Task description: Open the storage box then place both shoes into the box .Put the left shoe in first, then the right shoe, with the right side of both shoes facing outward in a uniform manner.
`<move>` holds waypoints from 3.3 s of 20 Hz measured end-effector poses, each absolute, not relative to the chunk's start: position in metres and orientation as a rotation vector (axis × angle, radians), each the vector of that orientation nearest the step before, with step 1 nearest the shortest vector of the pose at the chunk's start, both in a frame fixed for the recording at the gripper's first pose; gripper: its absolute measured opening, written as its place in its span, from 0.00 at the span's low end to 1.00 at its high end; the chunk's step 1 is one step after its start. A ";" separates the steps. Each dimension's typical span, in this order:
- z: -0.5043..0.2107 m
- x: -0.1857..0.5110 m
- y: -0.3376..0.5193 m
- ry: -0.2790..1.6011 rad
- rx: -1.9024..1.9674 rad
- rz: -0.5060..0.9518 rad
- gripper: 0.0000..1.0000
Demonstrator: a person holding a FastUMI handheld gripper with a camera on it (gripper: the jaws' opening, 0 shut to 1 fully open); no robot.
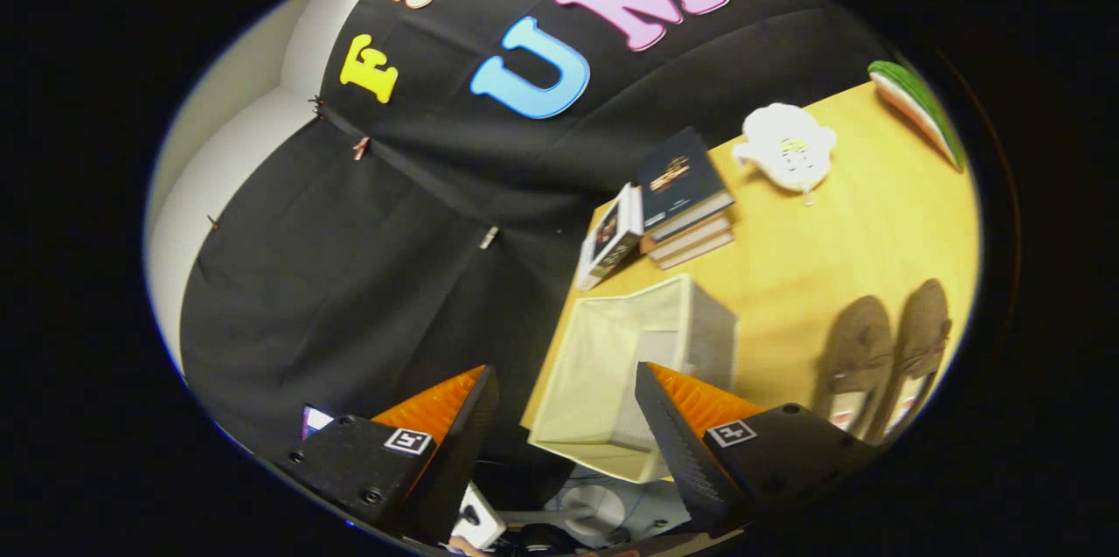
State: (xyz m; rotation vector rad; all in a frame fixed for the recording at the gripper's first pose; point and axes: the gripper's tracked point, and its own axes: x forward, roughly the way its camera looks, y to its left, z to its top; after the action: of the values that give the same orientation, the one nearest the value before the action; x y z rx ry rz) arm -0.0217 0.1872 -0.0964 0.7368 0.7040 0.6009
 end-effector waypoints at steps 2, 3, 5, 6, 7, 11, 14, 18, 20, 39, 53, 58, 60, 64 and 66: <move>-0.139 -0.027 0.150 0.730 0.579 0.513 0.98; -0.165 -0.037 0.137 0.754 0.501 0.473 0.98; -0.201 -0.045 0.109 0.811 0.397 0.429 0.98; -0.215 -0.050 0.102 0.840 0.367 0.422 0.98; -0.226 -0.057 0.097 0.868 0.342 0.416 0.98; -0.269 -0.058 0.072 0.946 0.258 0.384 0.99; -0.293 -0.049 0.066 0.982 0.224 0.360 0.99; -0.314 -0.043 0.058 1.009 0.195 0.320 0.99; -0.324 -0.038 0.056 1.017 0.160 0.310 0.99; -0.363 -0.021 0.056 1.073 0.065 0.201 0.64; -0.368 -0.017 0.048 1.107 0.235 0.118 0.08; -0.349 -0.017 0.052 1.066 0.220 0.163 0.05; -0.330 -0.019 0.058 1.042 0.243 0.199 0.05; -0.277 -0.016 0.068 0.986 0.316 0.228 0.05; -0.250 -0.009 0.075 0.968 0.333 0.235 0.05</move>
State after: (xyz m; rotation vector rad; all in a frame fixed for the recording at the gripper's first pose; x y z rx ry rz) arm -0.0093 0.0754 -0.2499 0.3332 0.9685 0.2354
